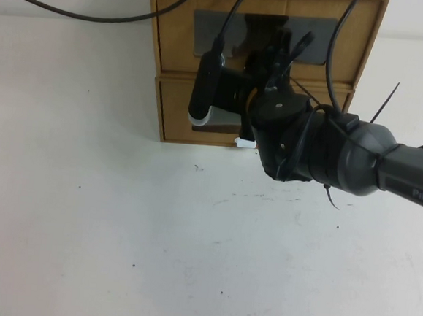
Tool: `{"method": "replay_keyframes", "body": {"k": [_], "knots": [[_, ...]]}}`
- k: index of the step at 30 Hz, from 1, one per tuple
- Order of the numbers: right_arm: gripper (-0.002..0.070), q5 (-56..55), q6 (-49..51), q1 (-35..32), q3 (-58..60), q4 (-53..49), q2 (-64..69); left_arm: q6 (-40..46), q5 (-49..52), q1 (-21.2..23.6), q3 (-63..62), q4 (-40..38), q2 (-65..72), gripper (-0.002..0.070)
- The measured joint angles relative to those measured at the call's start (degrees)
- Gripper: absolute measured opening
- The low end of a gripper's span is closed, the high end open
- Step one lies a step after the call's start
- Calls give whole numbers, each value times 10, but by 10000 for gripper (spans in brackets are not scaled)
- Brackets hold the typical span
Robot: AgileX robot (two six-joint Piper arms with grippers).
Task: Open the shoe box
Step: 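Pull the top drawer of the cardboard box fully open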
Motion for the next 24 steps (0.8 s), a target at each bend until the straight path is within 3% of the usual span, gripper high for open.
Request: {"method": "replay_keyframes", "body": {"k": [14,24], "knots": [[269,30,-26,10,-2,54,-23,0,1,0,0,-3,0,-4],[315,23,-2,10,64,9,-29,-1,1,0,0,-3,0,-4]]}}
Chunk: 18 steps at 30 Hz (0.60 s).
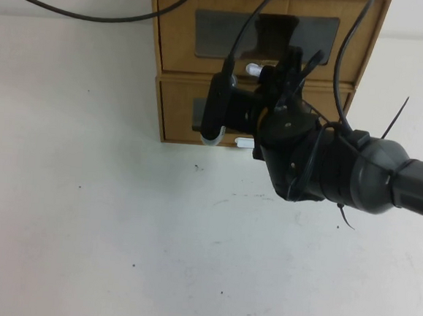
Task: Open the shoe box
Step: 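Pull the top drawer of the cardboard box fully open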
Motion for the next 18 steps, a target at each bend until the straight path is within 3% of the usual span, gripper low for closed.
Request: {"method": "replay_keyframes", "body": {"k": [18], "knots": [[320,-6,19,0,-11,-22,-1,0,1,0,0,2,0,-4]]}}
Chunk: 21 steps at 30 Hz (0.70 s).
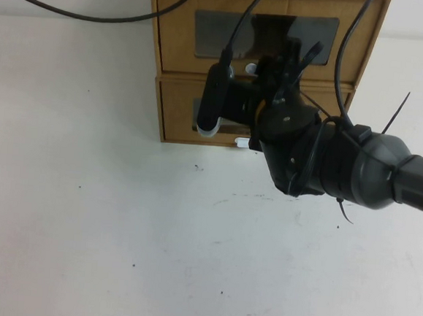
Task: Open the shoe box
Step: 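Pull the top drawer of the cardboard box fully open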
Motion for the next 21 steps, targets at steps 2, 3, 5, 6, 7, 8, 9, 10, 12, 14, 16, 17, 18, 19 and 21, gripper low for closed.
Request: {"method": "replay_keyframes", "body": {"k": [2,3,5,6,7,8,9,10,12,14,16,17,18,19,21], "knots": [[320,1,0,0,-4,0,0,0,0,0,0,1,0,-5],[320,1,0,0,-5,0,-1,0,0,0,0,1,0,-5],[320,-1,0,0,-5,0,-1,0,0,0,0,1,0,-4],[320,-5,0,0,-5,0,-1,0,0,0,0,1,0,-5],[320,-8,0,0,-5,0,-1,0,0,0,0,1,0,-4],[320,-14,0,0,-5,0,-1,0,0,0,0,1,0,-4],[320,-21,0,-1,-5,0,-1,0,0,0,0,1,0,-4],[320,-29,0,-2,-5,0,-1,0,0,0,0,1,0,-4],[320,-42,0,-8,-5,-1,-1,0,0,0,0,1,0,-4],[320,-46,0,-13,-5,-2,-2,0,0,0,0,1,0,-4],[320,-51,0,-17,-5,-4,-3,0,0,0,0,1,0,-4],[320,-54,0,-17,-5,-4,-3,0,0,0,0,1,0,-4],[320,-53,0,-17,-5,-4,-3,0,0,0,0,1,0,-4],[320,-55,0,-17,-5,-4,-3,0,0,0,0,1,0,-4],[320,-56,0,-18,-9,-4,-3,0,0,0,0,1,0,-4]]}}
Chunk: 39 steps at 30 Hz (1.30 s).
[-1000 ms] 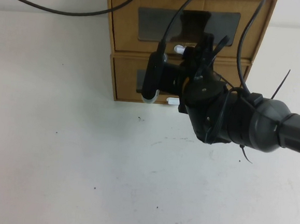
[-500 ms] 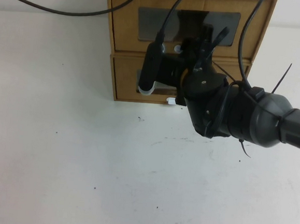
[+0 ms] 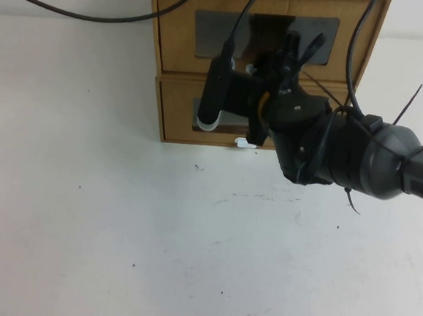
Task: Open the shoe box
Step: 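Pull the top drawer of the cardboard box fully open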
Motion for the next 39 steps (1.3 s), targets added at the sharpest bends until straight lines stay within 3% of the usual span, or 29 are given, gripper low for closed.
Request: {"method": "replay_keyframes", "body": {"k": [20,31,39], "knots": [[279,6,3,-5,-14,-4,13,0,1,0,0,1,0,-4],[173,12,1,-5,-17,-12,14,0,1,0,0,1,0,-4],[172,14,-1,-5,-17,-12,14,0,1,0,0,1,0,-4]]}}
